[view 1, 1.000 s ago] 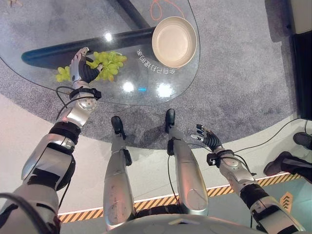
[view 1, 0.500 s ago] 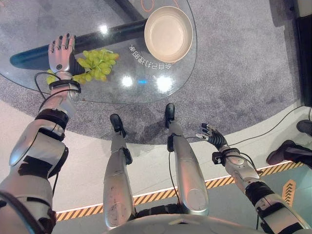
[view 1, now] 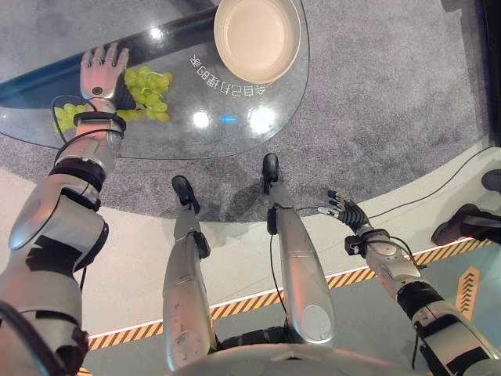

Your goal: Pick up fruits into the plate

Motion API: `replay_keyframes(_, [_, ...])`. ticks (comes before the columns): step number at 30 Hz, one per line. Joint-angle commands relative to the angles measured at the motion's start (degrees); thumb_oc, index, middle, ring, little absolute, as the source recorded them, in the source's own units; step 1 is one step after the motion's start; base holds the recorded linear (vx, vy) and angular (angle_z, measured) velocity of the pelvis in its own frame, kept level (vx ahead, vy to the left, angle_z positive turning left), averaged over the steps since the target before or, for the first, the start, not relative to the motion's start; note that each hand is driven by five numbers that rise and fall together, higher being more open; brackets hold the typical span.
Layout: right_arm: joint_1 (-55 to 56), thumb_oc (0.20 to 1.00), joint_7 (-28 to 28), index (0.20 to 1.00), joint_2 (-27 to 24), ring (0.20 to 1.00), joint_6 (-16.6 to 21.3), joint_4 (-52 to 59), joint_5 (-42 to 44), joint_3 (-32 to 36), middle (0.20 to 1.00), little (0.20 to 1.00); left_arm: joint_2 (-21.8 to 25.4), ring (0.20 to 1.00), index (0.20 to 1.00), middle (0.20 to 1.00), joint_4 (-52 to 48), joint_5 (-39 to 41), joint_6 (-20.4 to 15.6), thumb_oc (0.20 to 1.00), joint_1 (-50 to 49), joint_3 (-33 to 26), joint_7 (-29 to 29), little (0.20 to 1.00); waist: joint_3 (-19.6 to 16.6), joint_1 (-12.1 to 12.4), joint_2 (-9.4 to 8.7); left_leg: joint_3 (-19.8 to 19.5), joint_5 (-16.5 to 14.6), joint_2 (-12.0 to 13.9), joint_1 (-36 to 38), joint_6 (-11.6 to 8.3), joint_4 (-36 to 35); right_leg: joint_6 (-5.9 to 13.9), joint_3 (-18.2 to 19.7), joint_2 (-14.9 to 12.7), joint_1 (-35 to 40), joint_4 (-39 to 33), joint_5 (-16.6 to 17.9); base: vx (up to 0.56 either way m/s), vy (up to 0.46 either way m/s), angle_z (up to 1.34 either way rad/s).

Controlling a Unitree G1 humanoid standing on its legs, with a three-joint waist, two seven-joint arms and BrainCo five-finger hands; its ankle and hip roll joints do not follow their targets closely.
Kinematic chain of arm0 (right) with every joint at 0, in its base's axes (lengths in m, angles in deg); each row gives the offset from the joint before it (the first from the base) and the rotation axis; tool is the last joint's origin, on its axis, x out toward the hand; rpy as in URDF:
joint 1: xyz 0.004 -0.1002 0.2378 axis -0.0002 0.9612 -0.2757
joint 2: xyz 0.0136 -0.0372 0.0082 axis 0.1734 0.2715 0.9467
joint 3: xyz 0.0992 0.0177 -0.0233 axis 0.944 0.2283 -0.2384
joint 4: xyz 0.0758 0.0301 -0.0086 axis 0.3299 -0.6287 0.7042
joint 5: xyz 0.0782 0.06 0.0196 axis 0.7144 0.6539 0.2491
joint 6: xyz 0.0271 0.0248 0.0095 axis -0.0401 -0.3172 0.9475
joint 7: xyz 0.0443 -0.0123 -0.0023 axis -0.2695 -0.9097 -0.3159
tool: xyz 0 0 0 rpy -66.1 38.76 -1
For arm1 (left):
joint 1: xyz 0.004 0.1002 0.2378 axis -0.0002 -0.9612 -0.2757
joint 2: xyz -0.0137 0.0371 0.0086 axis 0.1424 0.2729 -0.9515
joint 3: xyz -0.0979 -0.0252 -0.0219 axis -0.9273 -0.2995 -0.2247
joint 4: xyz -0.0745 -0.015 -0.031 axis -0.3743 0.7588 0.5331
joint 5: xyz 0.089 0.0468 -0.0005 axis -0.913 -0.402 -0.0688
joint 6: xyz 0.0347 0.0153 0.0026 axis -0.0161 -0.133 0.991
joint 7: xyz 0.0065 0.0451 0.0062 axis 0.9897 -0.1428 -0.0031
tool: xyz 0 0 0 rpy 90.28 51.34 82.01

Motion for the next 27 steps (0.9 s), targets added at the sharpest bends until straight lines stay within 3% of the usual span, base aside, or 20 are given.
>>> replay_keyframes(1, [1.58, 1.000, -0.04, 1.000, -2.25, 1.000, -0.63, 1.86, 1.17, -0.14, 1.000, 1.000, 1.27, 1.000, 1.000, 1.000, 2.70, 7.52, -1.18, 1.000, 1.75, -1.75, -3.43, 1.000, -0.24, -1.56, -1.15, 2.82, -10.02, -4.44, -4.55, 1.51, 10.64, -0.95, -2.62, 4.69, 0.98, 0.40, -2.45, 0.02, 0.010, -0.07])
replay_keyframes(5, [1.82, 1.000, 0.12, 1.000, -2.45, 1.000, -1.08, 2.93, 0.93, -0.04, 1.000, 1.000, 0.79, 1.000, 1.000, 1.000, 3.27, 11.72, -0.84, 1.000, 0.93, -2.18, -7.72, 1.000, -0.24, -1.86, -1.32, 2.67, -10.38, -4.32, -5.50, 1.61, 11.55, -1.02, -2.24, 5.00, 0.03, 0.98, -2.57, 0.03, 0.006, -0.01])
replay_keyframes(6, [2.62, 1.000, 0.28, 1.000, -2.35, 1.000, -1.06, 3.01, 0.75, -0.14, 1.000, 1.000, 0.21, 1.000, 1.000, 1.000, 3.30, 14.31, 0.09, 1.000, -0.53, -2.36, -10.07, 1.000, -0.24, -1.70, -1.18, 1.95, -12.54, -4.09, -4.36, 1.23, 12.29, -0.62, -2.05, 5.33, 1.26, 1.74, -4.52, 0.00, 0.000, 0.00])
replay_keyframes(7, [2.09, 1.000, 0.24, 1.000, -2.42, 1.000, -1.00, 3.02, 0.77, 0.19, 1.000, 1.000, 0.27, 1.000, 1.000, 1.000, 3.22, 14.74, 0.56, 1.000, -0.09, -2.60, -10.69, 1.000, -0.24, -1.84, -1.35, 2.60, -10.52, -4.21, -5.76, 1.67, 11.72, -1.07, -2.12, 5.15, -0.15, 1.16, -2.72, 0.08, 0.012, -0.04])
replay_keyframes(8, [2.65, 1.000, 0.24, 1.000, -2.36, 1.000, -1.01, 2.95, 0.78, -0.06, 1.000, 1.000, 0.11, 1.000, 1.000, 1.000, 3.25, 14.75, 0.55, 1.000, -0.73, -2.50, -10.72, 1.000, -0.24, -1.67, -1.19, 1.91, -12.56, -4.06, -4.40, 1.25, 12.30, -0.63, -2.04, 5.38, 1.24, 1.80, -4.57, 0.00, 0.000, 0.00])
replay_keyframes(19, [1.38, 1.000, 1.54, 1.000, -2.54, 1.000, -1.39, 4.21, 1.73, 0.60, 1.000, 1.000, -0.96, 1.000, 1.000, 1.000, 8.05, 13.03, 7.12, 1.000, -3.98, -4.15, -17.65, 1.000, -0.24, -1.56, -3.08, 0.87, -12.74, -3.02, -6.15, 1.16, 12.98, -0.72, -2.02, 6.41, 0.13, 2.04, -4.39, 0.02, -0.026, -0.01])
replay_keyframes(20, [1.30, 1.000, 1.65, 1.000, -2.51, 1.000, -1.35, 4.27, 1.77, 0.59, 1.000, 1.000, -1.08, 0.937, 0.937, 0.937, 8.57, 12.51, 7.57, 0.937, -4.34, -4.12, -18.12, 0.937, -0.24, -1.55, -3.23, 0.79, -12.67, -3.00, -6.16, 1.15, 12.79, -0.71, -2.03, 6.50, 0.15, 1.89, -4.30, 0.01, -0.037, -0.03])
replay_keyframes(21, [1.26, 1.000, 1.73, 1.000, -2.46, 1.000, -1.31, 4.29, 1.77, 0.56, 1.000, 1.000, -1.16, 0.664, 0.664, 0.664, 8.90, 12.26, 7.84, 0.664, -4.57, -4.11, -18.32, 0.664, -0.24, -1.54, -3.33, 0.73, -12.62, -3.00, -6.15, 1.14, 12.66, -0.71, -2.03, 6.56, 0.18, 1.78, -4.24, 0.01, -0.047, -0.02])
replay_keyframes(22, [0.85, 1.000, 2.26, 1.000, -2.40, 1.000, -1.57, 4.70, 1.84, 0.27, 1.000, 1.000, -1.43, 0.200, 0.200, 0.200, 9.59, 11.34, 8.55, 0.200, -5.53, -4.31, -17.58, 0.200, -0.24, -1.50, -3.77, 0.57, -12.54, -2.89, -6.32, 1.09, 12.62, -0.72, -2.06, 6.70, 0.19, 1.57, -4.03, 0.01, -0.042, -0.01])
replay_keyframes(26, [-0.41, 1.000, 2.66, 1.000, -2.52, 1.000, -1.83, 4.72, 2.61, 0.07, 1.000, 1.000, -1.78, 0.200, 0.200, 0.200, 10.60, 9.12, 9.20, 0.200, -6.14, -3.96, -17.85, 0.200, -0.24, -1.37, -4.37, 0.29, -12.17, -2.78, -6.51, 0.96, 12.05, -0.69, -2.18, 6.85, 0.34, 0.82, -3.63, -0.02, -0.037, 0.00])
replay_keyframes(27, [-1.11, 1.000, 2.94, 1.000, -2.74, 1.000, -1.62, 4.98, 2.67, 0.37, 1.000, 1.000, -1.49, 0.200, 0.200, 0.200, 10.45, 8.34, 9.48, 0.200, -5.87, -3.91, -17.80, 0.200, -0.24, -1.50, -4.61, 0.87, -9.93, -2.90, -7.96, 1.30, 11.21, -1.02, -2.21, 6.62, -1.12, 0.07, -1.72, -0.07, -0.018, -0.03])
